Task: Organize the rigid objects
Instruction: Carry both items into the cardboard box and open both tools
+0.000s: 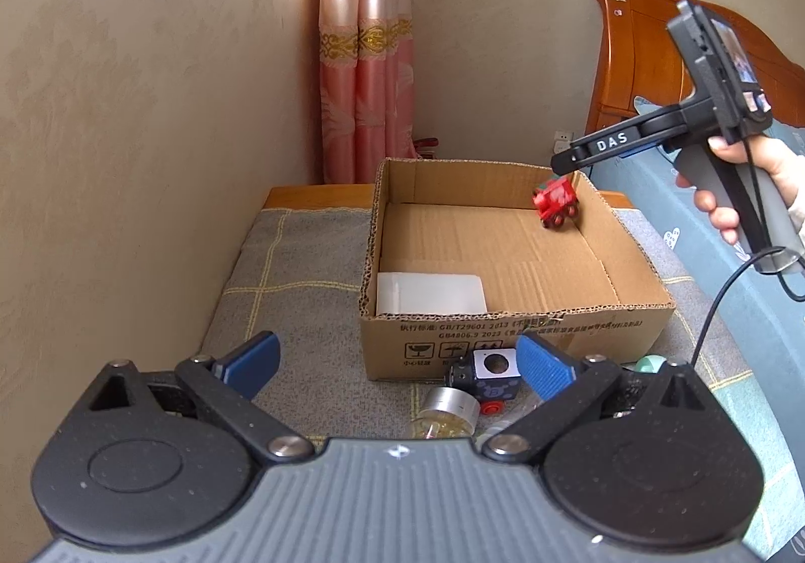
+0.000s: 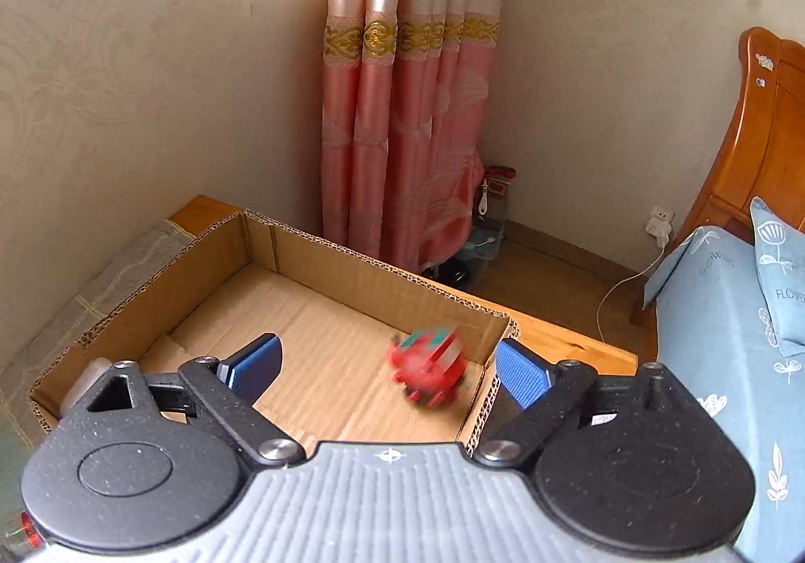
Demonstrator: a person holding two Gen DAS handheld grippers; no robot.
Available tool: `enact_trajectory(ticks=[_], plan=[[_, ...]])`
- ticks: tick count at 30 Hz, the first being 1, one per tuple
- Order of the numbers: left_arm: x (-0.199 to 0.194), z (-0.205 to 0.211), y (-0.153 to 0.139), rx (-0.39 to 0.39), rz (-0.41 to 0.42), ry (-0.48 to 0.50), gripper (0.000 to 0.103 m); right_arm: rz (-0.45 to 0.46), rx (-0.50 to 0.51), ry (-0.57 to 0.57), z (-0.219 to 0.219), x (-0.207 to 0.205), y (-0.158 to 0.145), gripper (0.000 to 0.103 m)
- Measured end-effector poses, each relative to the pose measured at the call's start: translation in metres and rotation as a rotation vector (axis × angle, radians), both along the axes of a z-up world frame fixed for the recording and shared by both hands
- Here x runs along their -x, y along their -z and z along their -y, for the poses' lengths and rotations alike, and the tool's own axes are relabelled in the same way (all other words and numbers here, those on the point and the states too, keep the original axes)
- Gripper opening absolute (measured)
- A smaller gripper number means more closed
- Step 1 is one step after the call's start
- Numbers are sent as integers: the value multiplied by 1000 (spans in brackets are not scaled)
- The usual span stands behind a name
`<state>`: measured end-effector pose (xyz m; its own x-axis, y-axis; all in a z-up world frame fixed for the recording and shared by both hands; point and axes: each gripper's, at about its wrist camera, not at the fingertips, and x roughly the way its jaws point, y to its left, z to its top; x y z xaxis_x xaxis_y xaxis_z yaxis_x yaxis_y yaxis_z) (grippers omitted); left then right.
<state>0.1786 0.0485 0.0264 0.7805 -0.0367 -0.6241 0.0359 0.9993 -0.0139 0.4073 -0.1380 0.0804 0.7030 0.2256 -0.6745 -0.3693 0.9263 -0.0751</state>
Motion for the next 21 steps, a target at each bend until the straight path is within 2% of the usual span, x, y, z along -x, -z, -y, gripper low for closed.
enact_trajectory(ticks=[13,21], plan=[[16,-2,3,-6,-16,-15,100,-21,-15,24,7,60,-8,103],[26,1,11,-17,-45,-19,100,-59,-20,3,8,111,3,103]])
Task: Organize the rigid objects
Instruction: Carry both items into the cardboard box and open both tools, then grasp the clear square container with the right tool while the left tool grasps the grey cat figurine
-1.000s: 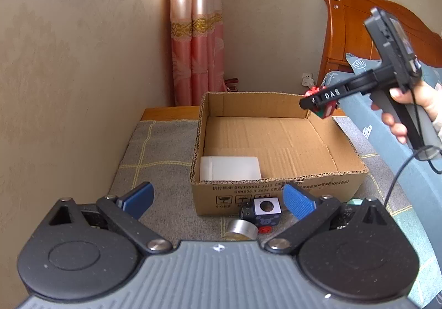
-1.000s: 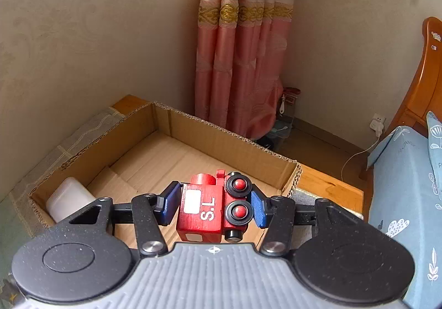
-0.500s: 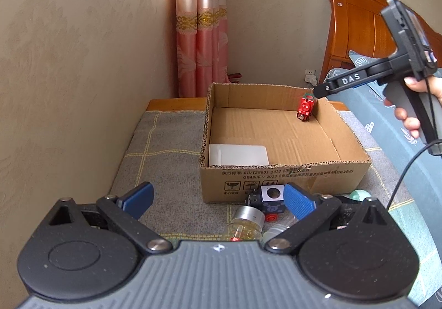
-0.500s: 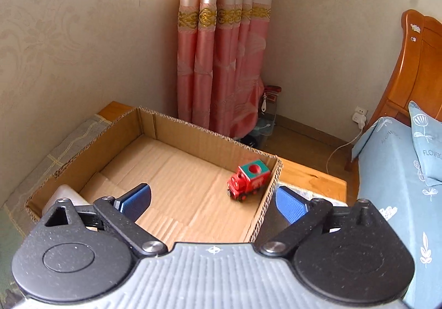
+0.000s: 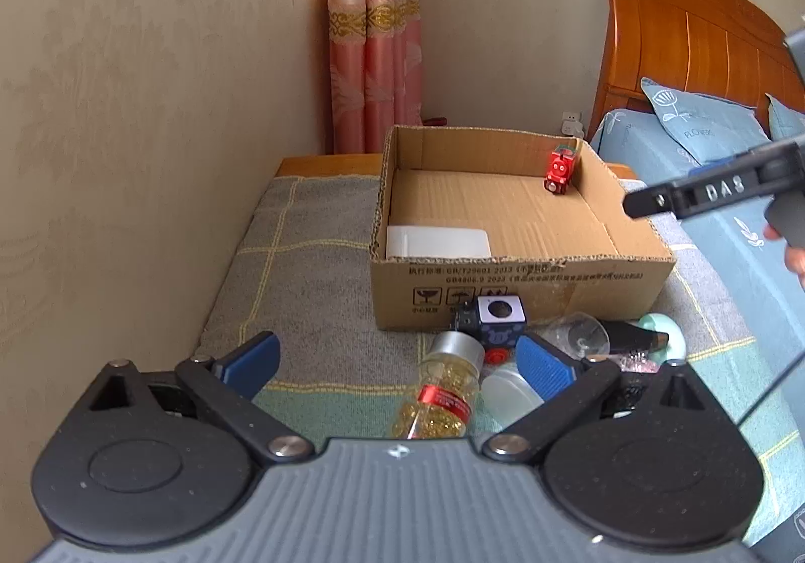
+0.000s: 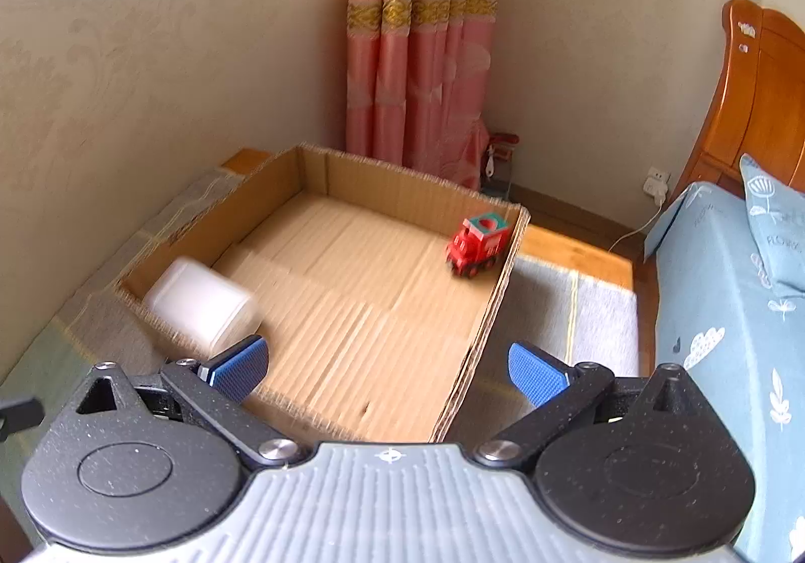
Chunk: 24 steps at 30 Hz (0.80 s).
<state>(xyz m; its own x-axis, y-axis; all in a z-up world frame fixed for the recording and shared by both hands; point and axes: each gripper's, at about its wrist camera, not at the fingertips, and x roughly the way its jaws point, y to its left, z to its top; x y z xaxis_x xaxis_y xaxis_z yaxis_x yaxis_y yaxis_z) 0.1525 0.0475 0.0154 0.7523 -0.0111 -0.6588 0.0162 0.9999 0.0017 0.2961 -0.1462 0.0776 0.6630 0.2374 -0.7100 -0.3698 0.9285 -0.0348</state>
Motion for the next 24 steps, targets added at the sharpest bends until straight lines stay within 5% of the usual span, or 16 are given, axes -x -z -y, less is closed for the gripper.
enact_trajectory(ticks=[14,24], plan=[[10,-4,23,24,-53,-24,100,-27,-69,-270,-17,101,63,103],[13,1,30,28,-67,7,100,-14,-12,-317,-43,113,85,103]])
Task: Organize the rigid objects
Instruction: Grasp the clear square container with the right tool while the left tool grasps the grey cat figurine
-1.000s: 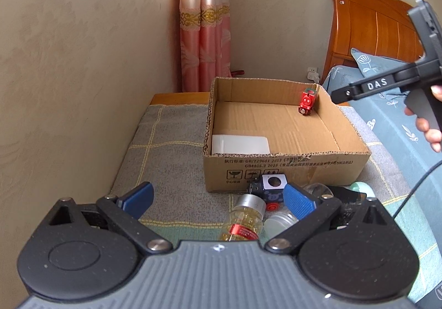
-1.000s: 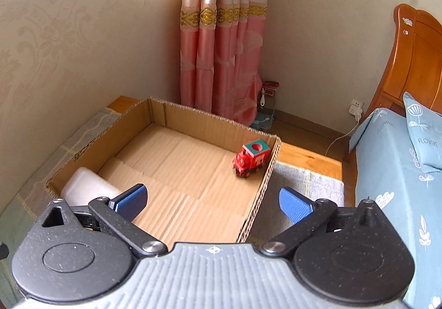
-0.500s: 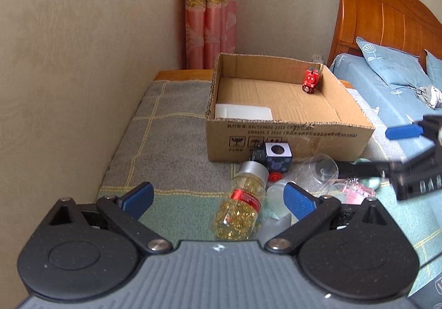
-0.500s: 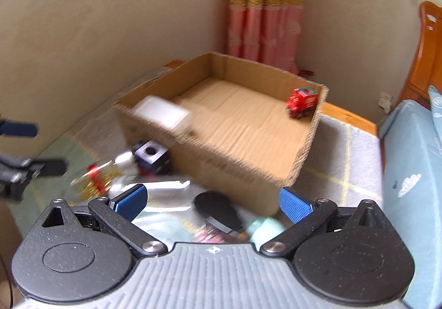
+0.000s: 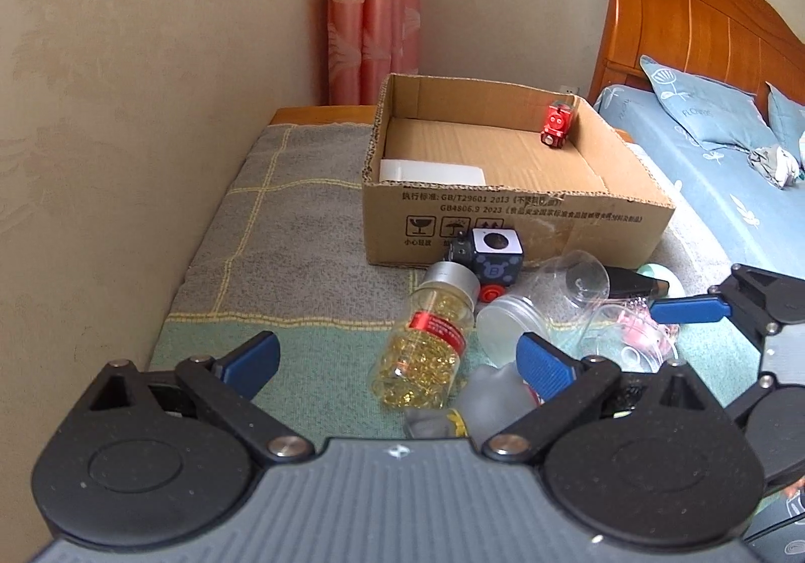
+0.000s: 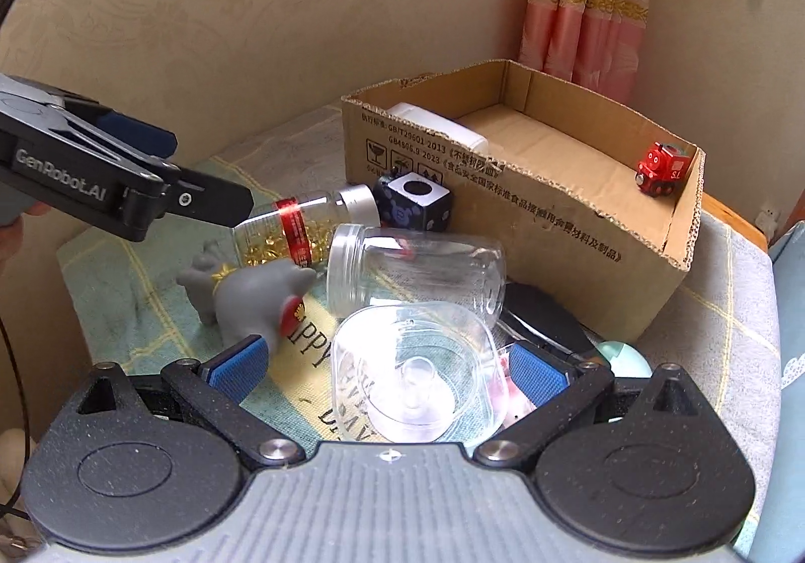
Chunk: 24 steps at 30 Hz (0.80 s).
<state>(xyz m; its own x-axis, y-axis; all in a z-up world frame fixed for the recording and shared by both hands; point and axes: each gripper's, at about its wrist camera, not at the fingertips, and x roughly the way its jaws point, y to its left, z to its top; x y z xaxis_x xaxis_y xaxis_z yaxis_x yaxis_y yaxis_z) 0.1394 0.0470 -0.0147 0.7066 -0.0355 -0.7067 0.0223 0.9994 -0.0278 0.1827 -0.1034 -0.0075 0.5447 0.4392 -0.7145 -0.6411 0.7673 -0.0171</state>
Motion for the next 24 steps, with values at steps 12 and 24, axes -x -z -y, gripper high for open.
enact_trajectory(ticks=[12,24], plan=[[-5,17,24,-25,-38,100,100,-94,-36,-7,8,23,14,103],[-5,19,48,4,-76,124,100,-63,5,66,21,46,33,103]])
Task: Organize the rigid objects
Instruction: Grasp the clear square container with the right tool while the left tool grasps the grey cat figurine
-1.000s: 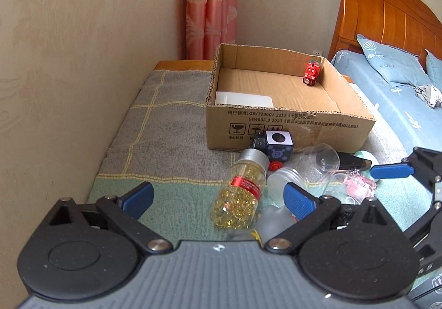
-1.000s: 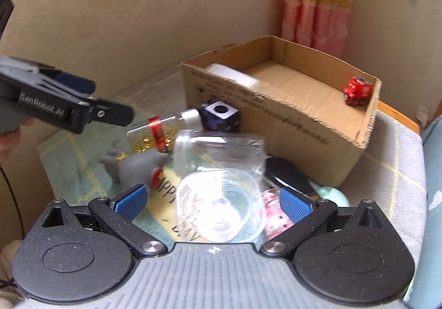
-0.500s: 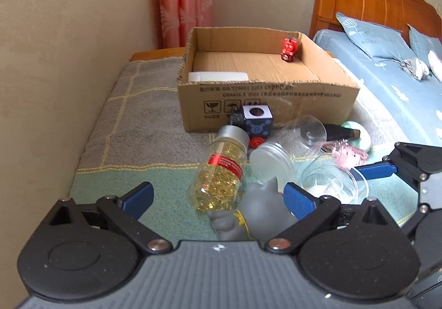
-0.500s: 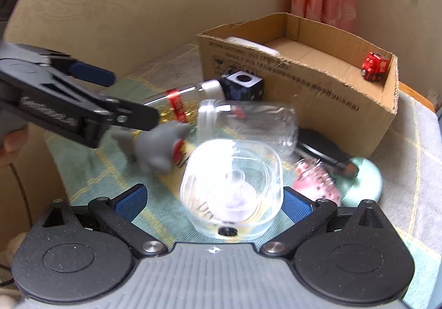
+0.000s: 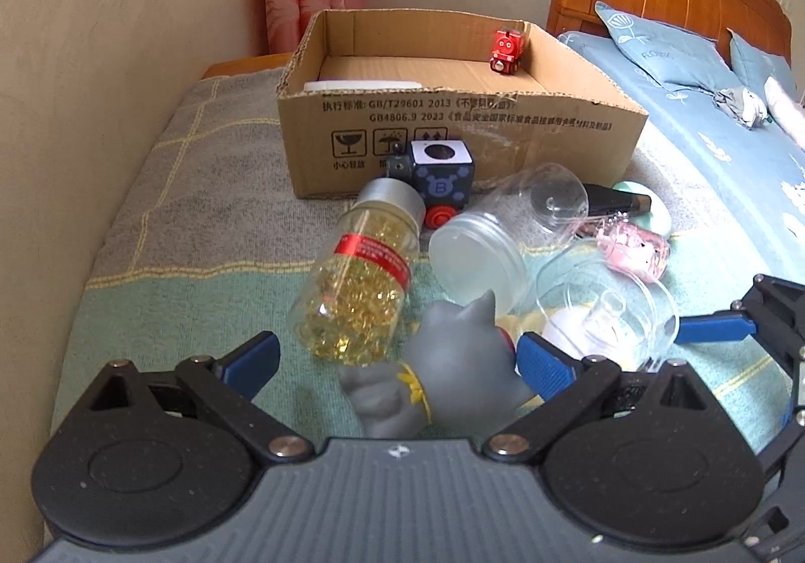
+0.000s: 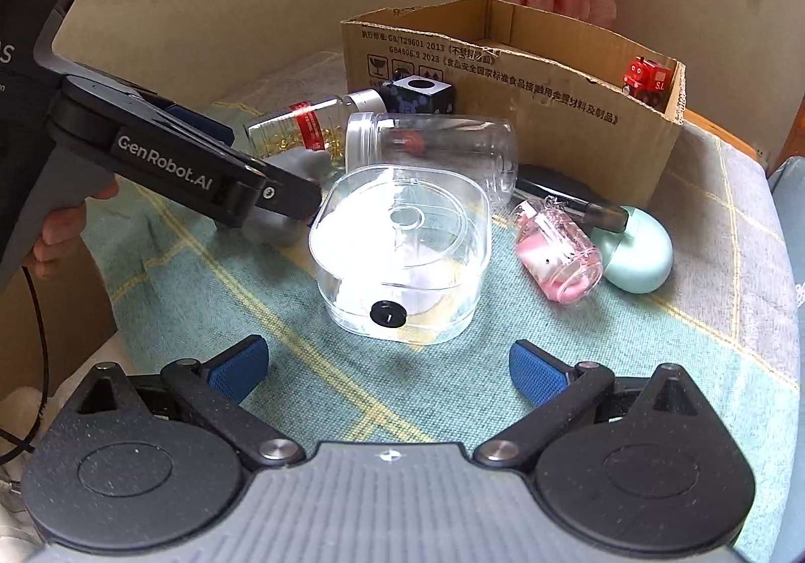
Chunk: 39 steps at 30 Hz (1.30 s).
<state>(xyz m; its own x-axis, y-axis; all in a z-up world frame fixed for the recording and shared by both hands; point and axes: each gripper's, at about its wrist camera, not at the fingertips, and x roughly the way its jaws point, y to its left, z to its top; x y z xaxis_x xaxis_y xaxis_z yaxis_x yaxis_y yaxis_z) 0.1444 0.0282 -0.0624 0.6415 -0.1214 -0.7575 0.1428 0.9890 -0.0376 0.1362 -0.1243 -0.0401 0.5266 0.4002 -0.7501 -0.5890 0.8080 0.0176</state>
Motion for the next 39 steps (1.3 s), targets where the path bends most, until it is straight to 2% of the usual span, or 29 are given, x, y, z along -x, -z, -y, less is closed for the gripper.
enact_trajectory(ticks=[2,8,15,20,29,37,39], plan=[[6,-4,0,-9,0,0,101,23,23,-3,-2,1,2,103],[26,-17,-2,-50,12,14,102,34,10,-7,0,0,3,103],[18,-5,15,-129,-5,43,102,48,2,-8,0,0,4,103],[12,-16,21,-32,-17,8,102,50,2,-9,1,2,5,103],[14,-13,21,-50,1,-3,102,47,4,-2,0,0,5,103],[22,-2,14,-67,50,24,99,71,-10,0,1,3,7,103],[22,0,14,-95,60,25,92,67,-8,-1,0,2,7,103]])
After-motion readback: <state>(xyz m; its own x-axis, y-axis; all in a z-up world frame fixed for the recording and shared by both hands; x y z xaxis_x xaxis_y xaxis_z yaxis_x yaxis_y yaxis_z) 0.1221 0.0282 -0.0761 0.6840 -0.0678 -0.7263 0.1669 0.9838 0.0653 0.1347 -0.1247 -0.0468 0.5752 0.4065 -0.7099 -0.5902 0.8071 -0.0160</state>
